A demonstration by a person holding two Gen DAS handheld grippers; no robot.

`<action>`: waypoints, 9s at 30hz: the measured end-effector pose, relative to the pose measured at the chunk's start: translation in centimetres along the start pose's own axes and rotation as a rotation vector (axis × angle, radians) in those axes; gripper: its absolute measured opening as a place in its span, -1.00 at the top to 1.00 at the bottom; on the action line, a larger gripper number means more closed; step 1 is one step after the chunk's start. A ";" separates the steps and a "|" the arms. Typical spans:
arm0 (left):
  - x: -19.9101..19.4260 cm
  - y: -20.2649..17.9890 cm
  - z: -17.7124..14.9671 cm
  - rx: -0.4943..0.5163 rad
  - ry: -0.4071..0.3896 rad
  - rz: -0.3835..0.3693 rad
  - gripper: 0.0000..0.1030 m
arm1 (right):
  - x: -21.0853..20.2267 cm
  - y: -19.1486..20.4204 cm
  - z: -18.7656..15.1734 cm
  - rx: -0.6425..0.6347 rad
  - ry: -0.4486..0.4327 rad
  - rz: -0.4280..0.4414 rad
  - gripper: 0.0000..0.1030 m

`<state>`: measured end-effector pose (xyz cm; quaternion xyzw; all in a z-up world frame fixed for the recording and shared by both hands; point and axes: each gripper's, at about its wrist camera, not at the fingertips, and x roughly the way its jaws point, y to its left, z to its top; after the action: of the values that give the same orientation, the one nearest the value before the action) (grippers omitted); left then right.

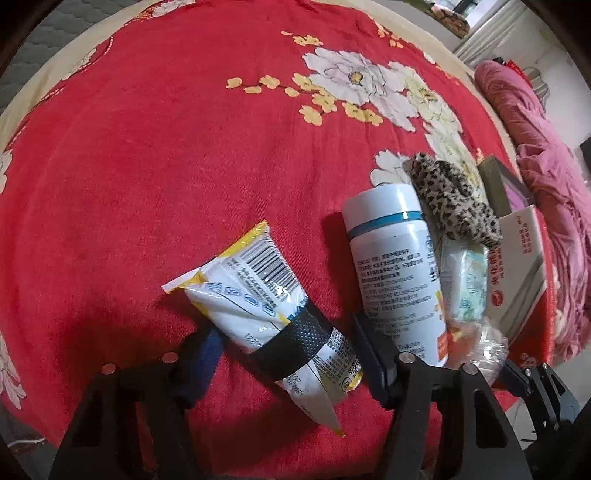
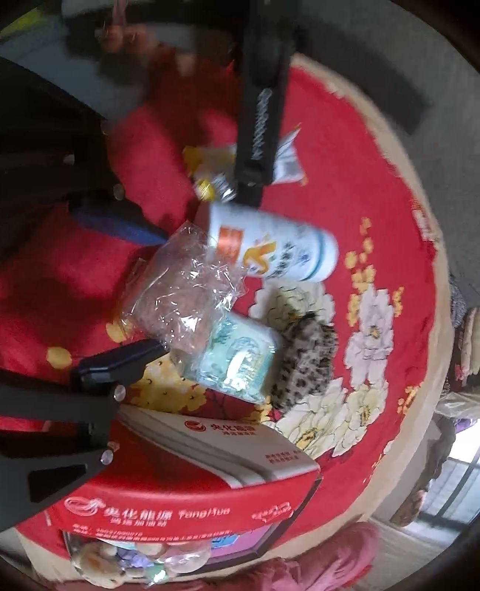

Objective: Organize soft objects
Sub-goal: 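Grasp the white tube with the left tool while the right tool grasps the clear plastic bag, then lift and carry the tube and plastic bag over the pink box, then lower the plastic bag into the box and open the right tool, then lower the white tube into the box and open the left tool, then move both tools back over the remaining items beside the box, then grasp the leopard-print cloth with the left tool while the right tool grasps the green-white packet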

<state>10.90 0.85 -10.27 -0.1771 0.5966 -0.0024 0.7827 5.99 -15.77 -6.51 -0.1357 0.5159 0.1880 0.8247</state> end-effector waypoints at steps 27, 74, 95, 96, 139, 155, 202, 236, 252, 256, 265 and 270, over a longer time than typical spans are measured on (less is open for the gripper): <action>-10.4 -5.2 1.1 0.180 -0.211 -0.136 -0.15 | -13.1 -13.4 -0.4 0.392 -0.300 0.013 -0.03; 0.1 -37.2 -5.6 0.760 0.025 -0.211 -0.15 | -15.1 -30.2 -7.0 0.642 -0.253 -0.181 -0.03; 2.3 -35.7 -3.8 0.691 0.052 -0.196 -0.16 | -8.2 -30.9 -5.4 0.630 -0.100 -0.180 -0.11; 2.2 -35.8 -3.8 0.694 0.049 -0.194 -0.16 | -8.2 -31.0 -5.4 0.634 -0.107 -0.175 -0.12; -6.8 -31.8 -1.2 0.620 -0.127 -0.221 -0.38 | -16.0 -29.0 -5.3 0.648 -0.264 -0.236 -0.13; -11.6 -23.0 0.2 0.488 -0.204 -0.205 -0.38 | -17.8 -23.7 -2.6 0.560 -0.286 -0.276 -0.14; -5.3 -11.1 10.1 0.317 -0.071 -0.143 -0.38 | -5.3 -4.4 5.1 0.301 -0.112 -0.022 -0.14; 9.7 -14.6 13.5 0.450 0.346 -0.269 -0.38 | 3.9 -3.5 6.0 0.374 0.003 -0.149 -0.16; 10.6 -15.6 13.5 0.502 0.363 -0.257 -0.38 | 7.1 -3.5 7.3 0.439 0.004 -0.268 -0.27; 10.6 -15.3 13.5 0.508 0.359 -0.247 -0.37 | 7.2 -3.6 7.3 0.452 -0.002 -0.269 -0.20; 10.3 -16.1 12.9 0.515 0.334 -0.189 -0.09 | 5.8 -5.1 6.7 0.473 -0.024 -0.263 0.32; 9.8 -15.6 13.0 0.479 0.328 -0.223 0.27 | 4.3 -5.8 6.1 0.493 -0.053 -0.207 0.34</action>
<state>29.09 -12.33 -12.16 -0.0491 0.6744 -0.2574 0.6904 15.17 -17.62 -7.58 0.0221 0.5077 -0.0250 0.8609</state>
